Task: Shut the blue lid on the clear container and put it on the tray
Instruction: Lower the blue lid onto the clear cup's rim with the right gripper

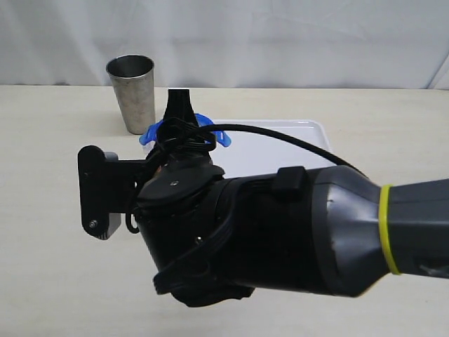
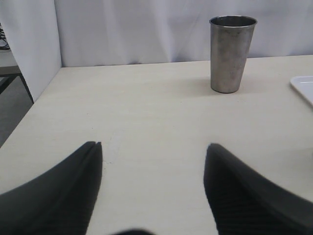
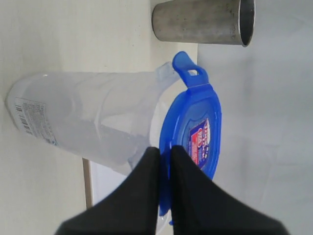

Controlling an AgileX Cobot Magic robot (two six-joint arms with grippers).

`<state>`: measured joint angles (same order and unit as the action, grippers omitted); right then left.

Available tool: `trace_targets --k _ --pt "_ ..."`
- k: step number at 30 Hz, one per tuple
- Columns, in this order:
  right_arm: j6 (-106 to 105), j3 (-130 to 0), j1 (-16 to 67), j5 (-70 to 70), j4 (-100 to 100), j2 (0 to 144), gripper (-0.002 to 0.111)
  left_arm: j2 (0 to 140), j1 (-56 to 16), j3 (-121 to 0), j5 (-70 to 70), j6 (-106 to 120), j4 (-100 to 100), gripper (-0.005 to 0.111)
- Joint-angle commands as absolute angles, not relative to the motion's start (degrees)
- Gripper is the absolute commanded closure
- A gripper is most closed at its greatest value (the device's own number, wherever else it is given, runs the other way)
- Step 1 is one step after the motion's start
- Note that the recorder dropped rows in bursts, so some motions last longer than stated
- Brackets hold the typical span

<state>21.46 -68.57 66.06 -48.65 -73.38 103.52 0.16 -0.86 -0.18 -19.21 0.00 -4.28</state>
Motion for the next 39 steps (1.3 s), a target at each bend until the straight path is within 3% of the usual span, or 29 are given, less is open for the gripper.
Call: trace_targets --k 1,39 --pt "20.9 -68.3 66.1 -49.3 -72.4 103.2 0.104 0.0 -0.8 0.0 -18.6 0.0 -4.3 0.049" --pt "20.6 -68.3 66.1 -43.1 -67.3 99.3 0.104 0.0 -0.8 0.0 -18.5 0.0 -4.3 0.049"
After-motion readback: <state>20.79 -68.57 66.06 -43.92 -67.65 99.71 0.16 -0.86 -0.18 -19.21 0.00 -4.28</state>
